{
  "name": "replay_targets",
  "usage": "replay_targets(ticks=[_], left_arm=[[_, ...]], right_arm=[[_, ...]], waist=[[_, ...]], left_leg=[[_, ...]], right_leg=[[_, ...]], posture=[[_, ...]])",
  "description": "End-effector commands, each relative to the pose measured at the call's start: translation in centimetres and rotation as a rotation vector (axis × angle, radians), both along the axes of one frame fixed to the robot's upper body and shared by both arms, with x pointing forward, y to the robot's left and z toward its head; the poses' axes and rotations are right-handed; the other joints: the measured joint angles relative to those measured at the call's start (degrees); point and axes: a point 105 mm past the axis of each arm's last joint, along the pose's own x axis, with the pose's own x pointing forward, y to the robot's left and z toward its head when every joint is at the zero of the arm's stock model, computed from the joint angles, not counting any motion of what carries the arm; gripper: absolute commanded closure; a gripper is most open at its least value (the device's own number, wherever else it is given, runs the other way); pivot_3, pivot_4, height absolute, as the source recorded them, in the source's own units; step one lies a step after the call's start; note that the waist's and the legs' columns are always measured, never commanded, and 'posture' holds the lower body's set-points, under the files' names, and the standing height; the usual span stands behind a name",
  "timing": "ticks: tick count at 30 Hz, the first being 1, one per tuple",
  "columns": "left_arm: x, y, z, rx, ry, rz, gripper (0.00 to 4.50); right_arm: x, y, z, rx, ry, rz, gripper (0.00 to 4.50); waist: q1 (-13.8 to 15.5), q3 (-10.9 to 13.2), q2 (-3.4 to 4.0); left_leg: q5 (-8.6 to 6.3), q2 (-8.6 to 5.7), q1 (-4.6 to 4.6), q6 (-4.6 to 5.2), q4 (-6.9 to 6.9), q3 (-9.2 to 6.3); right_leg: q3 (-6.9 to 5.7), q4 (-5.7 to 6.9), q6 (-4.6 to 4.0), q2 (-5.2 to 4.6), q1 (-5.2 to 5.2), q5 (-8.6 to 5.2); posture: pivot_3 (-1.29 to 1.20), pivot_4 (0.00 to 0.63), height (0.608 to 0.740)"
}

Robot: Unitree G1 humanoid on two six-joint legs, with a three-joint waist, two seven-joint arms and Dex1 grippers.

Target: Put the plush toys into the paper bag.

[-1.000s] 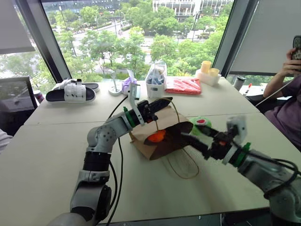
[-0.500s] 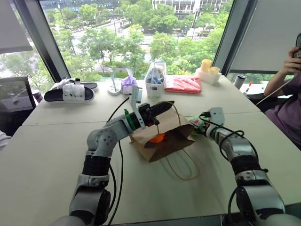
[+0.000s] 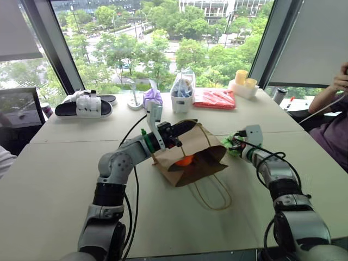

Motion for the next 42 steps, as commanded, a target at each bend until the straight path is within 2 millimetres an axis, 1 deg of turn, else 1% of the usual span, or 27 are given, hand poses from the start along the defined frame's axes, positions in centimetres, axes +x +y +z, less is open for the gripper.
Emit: replay_targets(ticks=[1,2,3,5,6,7,8,10,12,14,16,19,21,24,27,29,31,33,35,37,38,40,42], left_arm=[[0.1,0.2,2.4,-0.056,-0.065,-0.003,4.50],[0.2,0.1,2.7,-0.069,-0.062,-0.007,4.50],[0.3,0.2,2.8,-0.079,-0.059,-0.010,4.50],[0.1,-0.2,3.1,-0.079,-0.063,-0.036,4.50],[0.0,-0.4,3.1,-0.075,-0.066,-0.046,4.50],[0.0,-0.5,3.1,-0.074,-0.065,-0.054,4.50],[0.0,-0.5,3.1,-0.075,-0.064,-0.058,4.50],[-0.1,-0.7,3.3,-0.083,-0.061,-0.072,4.50],[-0.1,-0.9,3.4,-0.087,-0.059,-0.079,4.50],[-0.2,-1.1,3.5,-0.089,-0.061,-0.086,4.50],[-0.3,-1.4,3.5,-0.088,-0.065,-0.093,4.50],[-0.6,-1.7,3.6,-0.091,-0.069,-0.108,4.50],[-0.9,-1.8,3.8,-0.096,-0.071,-0.118,4.50],[-1.3,-1.7,4.0,-0.103,-0.079,-0.124,4.50],[-1.5,-1.4,4.6,-0.139,-0.074,-0.116,4.50],[-1.4,-1.1,5.0,-0.162,-0.066,-0.103,4.50],[-1.3,-0.9,5.2,-0.171,-0.063,-0.087,4.50],[-1.0,-0.7,5.2,-0.174,-0.057,-0.064,4.50],[-0.7,-0.6,5.1,-0.182,-0.046,-0.047,4.50],[-0.4,-0.5,5.0,-0.187,-0.037,-0.034,4.50],[-0.3,-0.4,5.0,-0.196,-0.030,-0.029,4.50],[-0.1,-0.3,5.1,-0.209,-0.020,-0.020,4.50],[0.3,-0.3,5.2,-0.229,-0.011,-0.006,4.50]], right_arm=[[-3.4,-0.9,5.2,0.053,-0.122,0.019,4.46],[-5.4,-0.5,5.5,0.094,-0.117,0.056,4.46],[-6.8,0.0,5.8,0.117,-0.107,0.088,4.46],[-11.3,1.5,6.2,0.181,-0.102,0.184,4.46],[-12.7,2.1,6.3,0.208,-0.096,0.210,4.46],[-14.1,3.4,6.5,0.258,-0.093,0.265,4.46],[-14.8,4.2,6.6,0.293,-0.089,0.297,4.46],[-16.3,6.9,6.2,0.370,-0.065,0.393,4.46],[-16.8,8.0,5.9,0.402,-0.039,0.421,4.46],[-16.6,9.6,5.4,0.435,-0.020,0.461,4.46],[-16.2,10.8,5.1,0.463,-0.004,0.478,4.46],[-14.4,12.2,4.0,0.481,0.040,0.456,4.46],[-12.7,12.4,3.8,0.503,0.035,0.407,4.46],[-9.1,12.8,3.9,0.593,0.010,0.292,4.46],[-7.2,13.5,3.5,0.584,0.021,0.255,4.46],[-6.5,14.3,3.6,0.571,0.023,0.259,4.46],[-6.2,15.0,3.8,0.566,0.020,0.276,3.59],[-6.3,15.8,3.4,0.527,0.036,0.309,2.67],[-6.7,16.4,3.3,0.505,0.042,0.341,1.65],[-7.0,16.6,3.3,0.472,0.038,0.366,0.49],[-7.1,16.5,3.4,0.455,0.033,0.366,0.03],[-7.5,16.4,3.6,0.428,0.024,0.383,0.03],[-8.2,16.2,4.6,0.431,-0.014,0.408,0.03]], waist=[[0.3,0.0,0.01],[0.2,0.0,0.02],[0.2,0.0,0.04],[0.4,0.0,0.06],[0.4,0.0,0.07],[0.3,0.0,0.07],[0.1,0.0,0.06],[-0.3,0.0,0.06],[-0.3,0.0,0.03],[-0.3,0.0,0.00],[-0.3,0.0,0.00],[-0.5,0.0,0.00],[-0.4,0.0,0.01],[-0.5,0.0,0.02],[-0.4,0.0,0.04],[-0.4,0.0,0.05],[-0.5,0.0,0.05],[-0.5,0.0,0.05],[-0.6,0.0,0.05],[-0.6,0.0,0.05],[-0.5,0.0,0.05],[-0.5,0.0,0.05],[-0.4,0.0,0.05]], left_leg=[[-0.01,-0.01,-0.07,0.01,-0.04,0.00],[-0.03,0.00,-0.04,0.03,-0.06,0.04],[-0.04,0.01,-0.04,0.05,-0.09,0.11],[-0.06,0.06,0.01,0.09,-0.15,0.15],[-0.08,0.08,0.04,0.12,-0.17,0.13],[-0.13,0.10,0.09,0.21,-0.18,0.15],[-0.24,0.12,0.11,0.40,-0.17,0.21],[-0.27,0.12,0.14,0.46,0.02,0.25],[-0.27,0.12,0.23,0.47,0.06,0.24],[-0.26,0.11,0.44,0.47,0.08,0.24],[-0.26,0.11,0.54,0.47,0.06,0.24],[-0.26,0.11,0.57,0.47,-0.04,0.24],[-0.26,0.11,0.55,0.46,-0.03,0.24],[-0.24,0.11,0.49,0.44,-0.06,0.25],[-0.22,0.12,0.42,0.39,-0.08,0.23],[-0.08,0.11,0.30,0.15,-0.06,0.19],[-0.04,0.10,0.14,0.08,-0.04,0.21],[-0.03,0.10,0.11,0.07,-0.05,0.21],[-0.03,0.10,0.11,0.07,-0.05,0.21],[-0.03,0.10,0.11,0.07,-0.05,0.22],[-0.03,0.10,0.11,0.07,-0.04,0.22],[-0.04,0.10,0.11,0.08,-0.03,0.22],[-0.04,0.09,0.11,0.09,-0.03,0.22]], right_leg=[[0.00,0.01,0.01,-0.02,-0.08,0.00],[0.00,0.01,0.01,-0.02,-0.12,0.00],[0.00,-0.01,0.01,-0.02,-0.16,0.00],[-0.01,-0.04,0.01,0.00,-0.15,0.00],[-0.03,-0.05,0.03,0.01,-0.11,-0.01],[-0.03,-0.04,0.03,0.02,-0.06,-0.02],[-0.02,-0.05,0.03,0.03,-0.05,-0.02],[0.00,-0.04,0.01,0.03,0.04,0.01],[-0.01,-0.05,-0.02,0.04,0.18,0.03],[-0.01,-0.07,-0.03,0.04,0.41,0.03],[-0.02,-0.08,-0.03,0.04,0.49,0.02],[-0.01,-0.04,-0.02,0.04,0.43,0.02],[-0.01,0.02,-0.02,0.03,0.37,0.03],[0.01,0.02,-0.02,0.04,0.27,0.03],[0.01,0.07,-0.03,0.04,0.14,0.03],[-0.02,0.09,-0.03,0.04,0.06,0.03],[-0.01,0.11,-0.04,0.04,-0.10,0.04],[-0.01,0.12,-0.04,0.04,-0.16,0.04],[-0.01,0.12,-0.04,0.04,-0.16,0.04],[-0.01,0.11,-0.04,0.04,-0.15,0.04],[-0.01,0.11,-0.04,0.04,-0.15,0.04],[-0.02,0.11,-0.04,0.04,-0.13,0.04],[-0.02,0.10,-0.04,0.04,-0.13,0.04]], posture=[[0.00,0.150,0.740],[0.00,0.150,0.740],[0.00,0.150,0.740],[0.00,0.150,0.740],[0.00,0.150,0.740],[0.00,0.150,0.740],[0.00,0.150,0.740],[0.00,0.150,0.740],[0.00,0.150,0.740],[0.00,0.150,0.740],[0.00,0.150,0.740],[0.00,0.150,0.740],[0.00,0.150,0.740],[0.00,0.150,0.740],[0.00,0.150,0.740],[0.00,0.150,0.740],[0.00,0.150,0.740],[0.00,0.150,0.740],[0.00,0.150,0.740],[0.00,0.150,0.740],[0.00,0.150,0.740],[0.00,0.150,0.740],[0.00,0.150,0.740]])
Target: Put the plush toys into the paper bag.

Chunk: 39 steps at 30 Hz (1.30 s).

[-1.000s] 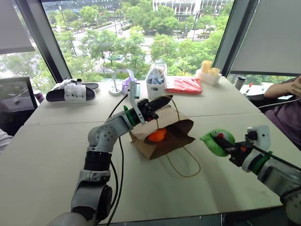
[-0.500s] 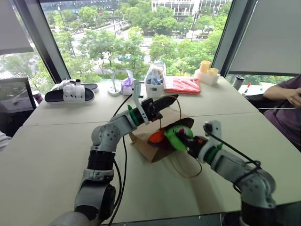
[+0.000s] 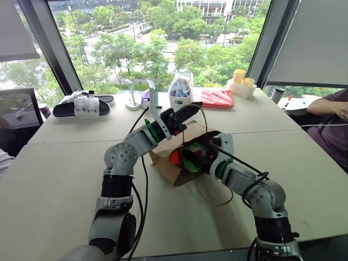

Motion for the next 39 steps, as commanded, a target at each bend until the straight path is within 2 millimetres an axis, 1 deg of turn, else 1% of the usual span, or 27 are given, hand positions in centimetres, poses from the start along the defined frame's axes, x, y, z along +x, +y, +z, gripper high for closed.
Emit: replay_targets(ticks=[1,4,7,10,11,12,13,14,15,16,19,22,24,27,29,30,33,37,39], left_arm=[[0.2,0.3,1.9,-0.076,-0.029,0.016,4.50],[0.9,0.3,2.1,-0.105,-0.006,0.039,4.50],[1.4,0.3,2.3,-0.125,0.010,0.048,4.50],[1.6,0.3,2.3,-0.127,0.009,0.051,4.50],[1.6,0.4,2.3,-0.127,0.010,0.051,4.50],[1.7,0.4,2.2,-0.128,0.012,0.050,4.50],[1.7,0.3,2.2,-0.128,0.014,0.048,4.50],[1.8,0.3,2.1,-0.126,0.016,0.044,4.50],[1.8,0.2,2.0,-0.125,0.016,0.041,4.50],[1.8,0.1,2.0,-0.125,0.016,0.036,4.50],[1.8,-0.1,2.0,-0.125,0.015,0.023,4.50],[1.8,-0.2,2.1,-0.125,0.009,0.020,4.50],[1.8,-0.2,2.1,-0.125,0.007,0.022,4.50],[1.8,-0.2,2.0,-0.127,0.008,0.021,4.50],[1.8,-0.2,2.0,-0.128,0.008,0.019,4.50],[1.7,-0.2,1.9,-0.127,0.008,0.019,4.50],[1.7,-0.2,2.0,-0.126,0.005,0.020,4.50],[1.8,0.1,1.9,-0.124,0.006,0.025,4.50],[1.9,0.2,1.7,-0.125,0.012,0.029,4.50]], right_arm=[[-1.4,-0.1,2.9,0.007,-0.119,0.044,0.03],[-2.5,-1.2,3.8,0.009,-0.158,0.036,0.03],[-4.0,-2.6,4.6,0.017,-0.188,0.025,0.03],[-5.9,-4.6,5.7,0.082,-0.222,0.021,0.03],[-6.6,-5.4,5.8,0.098,-0.223,0.019,0.03],[-7.2,-6.4,5.6,0.106,-0.215,0.010,0.03],[-7.9,-7.7,4.9,0.101,-0.186,-0.016,0.03],[-8.5,-9.0,4.0,0.092,-0.147,-0.045,0.03],[-8.8,-9.7,3.4,0.087,-0.121,-0.062,0.03],[-9.3,-10.6,2.2,0.057,-0.072,-0.086,0.03],[-10.4,-11.6,-0.8,0.085,0.035,-0.122,0.03],[-11.1,-11.2,-2.5,0.159,0.091,-0.127,0.03],[-11.3,-10.0,-3.3,0.219,0.115,-0.111,0.03],[-10.9,-8.9,-4.1,0.277,0.131,-0.112,0.03],[-10.9,-7.5,-5.2,0.285,0.171,-0.080,0.03],[-10.8,-6.9,-5.4,0.289,0.174,-0.066,0.03],[-10.3,-6.6,-4.6,0.375,0.124,-0.094,0.77],[-10.3,-6.4,-3.2,0.467,0.081,-0.072,2.89],[-10.8,-6.0,-2.2,0.517,0.055,-0.026,3.85]], waist=[[0.0,0.0,0.00],[0.1,0.0,-0.01],[0.2,0.0,-0.01],[0.2,0.0,-0.01],[0.2,0.0,-0.01],[0.2,0.0,-0.02],[0.3,0.0,-0.03],[0.5,0.0,-0.03],[0.6,0.0,-0.03],[0.8,0.0,-0.04],[0.8,0.0,-0.05],[0.8,0.0,-0.04],[0.9,0.0,-0.05],[1.0,0.0,-0.03],[1.0,0.0,-0.04],[1.1,0.0,-0.04],[1.3,0.0,-0.03],[1.4,0.0,-0.04],[1.4,0.0,-0.04]], left_leg=[[0.00,0.00,-0.01,0.00,0.00,-0.01],[-0.02,0.00,-0.01,0.03,0.00,-0.02],[-0.10,-0.01,0.00,0.18,0.00,-0.02],[-0.13,-0.01,-0.01,0.22,-0.01,-0.02],[-0.15,-0.01,-0.01,0.26,-0.01,-0.02],[-0.16,-0.01,-0.01,0.27,0.00,-0.02],[-0.17,-0.01,-0.01,0.30,0.00,-0.02],[-0.19,-0.01,0.00,0.33,0.01,-0.02],[-0.21,-0.01,0.01,0.36,0.02,-0.03],[-0.23,-0.01,0.03,0.40,0.03,-0.01],[-0.23,0.00,0.08,0.40,0.05,0.06],[-0.23,0.02,0.12,0.40,0.05,0.07],[-0.23,0.02,0.12,0.40,0.06,0.06],[-0.22,0.03,0.15,0.40,0.06,0.04],[-0.22,0.02,0.14,0.39,0.07,0.03],[-0.22,0.02,0.14,0.39,0.07,0.03],[-0.21,0.02,0.14,0.38,0.05,0.02],[-0.21,0.01,0.13,0.37,0.07,0.01],[-0.21,0.01,0.14,0.37,0.05,-0.01]], right_leg=[[-0.01,-0.01,0.00,0.00,0.00,0.00],[-0.02,-0.03,0.00,0.00,0.02,0.00],[-0.02,-0.05,0.00,0.00,0.04,0.00],[-0.02,-0.06,0.00,0.00,0.04,0.00],[-0.02,-0.06,0.00,0.00,0.05,0.00],[-0.02,-0.06,0.00,0.00,0.05,0.00],[-0.02,-0.07,0.00,0.00,0.08,0.00],[-0.03,-0.09,0.00,0.00,0.11,0.00],[-0.04,-0.10,0.01,0.00,0.16,0.00],[-0.04,-0.13,0.01,0.00,0.19,-0.01],[-0.03,-0.11,0.01,0.00,0.20,-0.01],[-0.03,-0.09,0.01,0.01,0.23,-0.01],[-0.03,-0.10,0.01,0.01,0.24,-0.01],[-0.02,-0.09,0.01,0.02,0.26,-0.01],[-0.02,-0.09,0.01,0.01,0.26,-0.01],[-0.02,-0.09,0.01,0.01,0.26,-0.01],[-0.03,-0.10,0.01,0.01,0.25,-0.01],[-0.02,-0.11,0.01,0.01,0.26,-0.01],[-0.04,-0.10,0.01,0.02,0.26,-0.01]], posture=[[0.00,0.150,0.740],[0.00,0.150,0.740],[0.00,0.150,0.740],[0.00,0.150,0.740],[0.00,0.150,0.740],[0.00,0.150,0.740],[0.00,0.150,0.740],[0.00,0.150,0.740],[0.00,0.150,0.740],[0.00,0.150,0.740],[0.00,0.150,0.740],[0.00,0.150,0.740],[0.00,0.150,0.740],[0.00,0.150,0.740],[0.00,0.150,0.740],[0.00,0.150,0.740],[0.00,0.150,0.740],[0.00,0.150,0.740],[0.00,0.150,0.740]])
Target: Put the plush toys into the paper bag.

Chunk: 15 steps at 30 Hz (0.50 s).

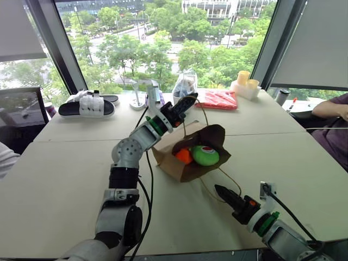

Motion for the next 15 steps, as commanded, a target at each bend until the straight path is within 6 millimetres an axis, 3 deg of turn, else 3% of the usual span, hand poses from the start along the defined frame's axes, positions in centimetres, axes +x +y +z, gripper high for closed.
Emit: replay_targets(ticks=[1,4,10,12,15], left_arm=[[-0.4,0.2,1.2,-0.027,-0.046,-0.005,4.50],[-0.5,0.1,1.1,-0.018,-0.053,-0.011,4.50],[-1.0,0.6,4.0,0.000,-0.187,0.016,4.50],[-0.8,0.7,4.5,-0.008,-0.192,0.015,4.50],[0.6,0.2,3.3,0.103,-0.195,0.069,4.50]], right_arm=[[-0.7,0.5,2.8,0.091,-0.104,0.046,4.42],[-1.0,0.4,4.2,0.091,-0.157,0.068,4.47],[-1.2,-0.1,12.4,0.125,-0.432,0.141,4.47],[-0.9,-0.3,14.3,0.125,-0.485,0.154,4.47],[-0.2,-0.3,15.6,0.118,-0.515,0.161,4.47]], waist=[[0.0,0.0,0.00],[0.0,0.0,0.00],[-0.2,0.0,-0.01],[0.0,0.0,-0.02],[0.1,0.0,-0.03]], left_leg=[[0.00,0.00,0.00,0.00,-0.01,0.00],[0.00,0.00,0.00,0.00,0.00,0.00],[0.00,0.01,0.01,0.01,0.01,0.03],[0.00,0.01,0.00,0.01,0.00,0.00],[-0.01,0.01,0.03,0.01,0.02,-0.02]], right_leg=[[0.00,0.00,0.00,0.00,0.00,0.00],[0.00,0.00,0.00,0.00,0.00,0.00],[0.00,-0.02,0.00,0.01,0.02,0.00],[-0.02,-0.02,0.00,0.01,0.04,0.00],[-0.06,-0.05,0.00,0.01,0.11,0.00]], posture=[[0.00,0.150,0.740],[0.00,0.150,0.740],[0.00,0.150,0.740],[0.00,0.150,0.740],[0.00,0.150,0.740]])
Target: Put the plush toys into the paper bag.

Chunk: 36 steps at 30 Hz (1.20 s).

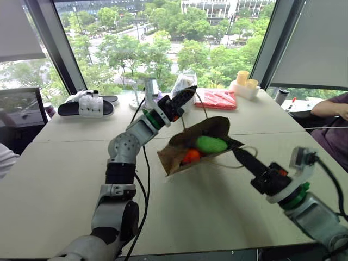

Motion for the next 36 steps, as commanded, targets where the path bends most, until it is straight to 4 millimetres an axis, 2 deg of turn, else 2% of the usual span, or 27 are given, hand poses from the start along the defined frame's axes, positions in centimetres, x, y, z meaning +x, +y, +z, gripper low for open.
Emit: replay_targets(ticks=[1,3,7,8,11,17,18,21,26,30,32,35,36], left_arm=[[1.0,-0.6,-0.9,0.122,-0.052,0.055,4.50],[1.4,-1.1,-2.3,0.193,-0.050,0.055,4.50],[1.9,-1.4,-3.3,0.201,-0.017,0.037,4.50],[2.4,-1.1,-3.7,0.190,0.014,0.053,4.25],[3.2,-0.4,-4.0,0.162,0.059,0.087,3.26],[3.4,0.9,-3.8,0.138,0.075,0.075,0.35],[3.2,1.1,-4.0,0.150,0.074,0.050,0.07],[2.6,2.1,-4.5,0.197,0.048,-0.010,0.07],[2.3,5.7,-4.9,0.262,0.003,-0.020,0.07],[2.3,8.6,-5.9,0.449,-0.089,0.056,0.07],[1.7,9.7,-6.1,0.491,-0.111,0.040,0.07],[1.4,10.3,-6.7,0.532,-0.115,0.037,0.00],[1.5,10.4,-7.0,0.543,-0.109,0.044,0.00]], right_arm=[[0.2,0.1,1.6,0.027,-0.042,0.022,4.47],[0.6,0.4,1.3,0.019,-0.027,0.033,4.47],[1.0,0.6,0.5,0.007,0.003,0.037,4.47],[1.3,0.5,0.2,0.007,0.013,0.024,4.22],[1.5,0.7,-0.2,0.009,0.020,0.017,3.28],[1.5,0.8,-0.8,-0.024,0.028,0.007,0.30],[1.5,1.0,-1.0,-0.039,0.029,0.012,0.01],[1.0,1.6,-1.4,-0.066,0.031,0.052,0.01],[0.8,2.9,-3.7,-0.146,0.082,0.103,0.01],[1.4,4.0,-5.1,-0.223,0.102,0.121,0.01],[2.2,4.5,-5.5,-0.242,0.105,0.115,0.01],[2.7,5.2,-5.8,-0.255,0.099,0.134,0.76],[2.8,5.4,-5.9,-0.260,0.095,0.143,1.36]], waist=[[0.0,0.0,0.00],[0.0,0.0,0.00],[0.0,0.0,-0.02],[0.0,0.0,-0.02],[-0.2,0.0,-0.02],[-0.1,0.0,-0.02],[-0.1,0.0,-0.02],[-0.3,0.0,-0.01],[-0.9,0.0,-0.01],[-1.5,0.0,0.00],[-1.5,0.0,0.00],[-1.4,0.0,-0.01],[-1.2,0.0,-0.01]], left_leg=[[0.00,-0.01,0.01,0.00,0.00,0.01],[-0.01,-0.01,0.01,0.02,0.00,0.01],[-0.02,-0.03,-0.08,0.04,0.01,0.01],[-0.02,-0.03,-0.10,0.04,0.01,0.01],[-0.03,-0.02,-0.08,0.05,-0.01,0.01],[-0.02,-0.01,-0.09,0.05,0.02,0.01],[-0.02,-0.01,-0.09,0.05,0.02,0.01],[-0.02,-0.01,-0.08,0.05,0.01,0.01],[-0.02,-0.01,-0.07,0.05,0.00,0.01],[-0.02,-0.01,-0.04,0.04,0.00,0.01],[-0.01,0.00,-0.04,0.02,-0.01,0.01],[-0.01,0.01,-0.07,0.02,0.00,0.00],[-0.01,0.01,-0.07,0.02,-0.01,0.00]], right_leg=[[0.00,-0.03,0.00,0.00,0.02,0.00],[0.00,-0.04,0.00,0.00,0.04,0.00],[0.01,-0.06,0.00,-0.01,-0.04,0.00],[0.01,-0.05,0.00,-0.02,-0.06,0.00],[0.01,-0.02,0.00,-0.01,-0.10,0.00],[0.01,0.02,0.01,-0.01,-0.12,0.00],[0.01,0.03,0.01,-0.01,-0.12,0.00],[0.01,0.05,0.01,0.00,-0.14,0.00],[0.01,0.08,0.00,0.01,-0.16,0.00],[0.01,0.14,0.00,0.02,-0.18,0.00],[0.02,0.15,0.00,0.02,-0.20,0.00],[0.01,0.16,0.00,0.02,-0.23,0.00],[0.02,0.15,0.00,0.01,-0.23,0.00]], posture=[[0.00,0.150,0.740],[0.00,0.150,0.740],[0.00,0.150,0.740],[0.00,0.150,0.740],[0.00,0.150,0.740],[0.00,0.150,0.740],[0.00,0.150,0.740],[0.00,0.150,0.740],[0.00,0.150,0.740],[0.00,0.150,0.740],[0.00,0.150,0.740],[0.00,0.150,0.740],[0.00,0.150,0.740]])
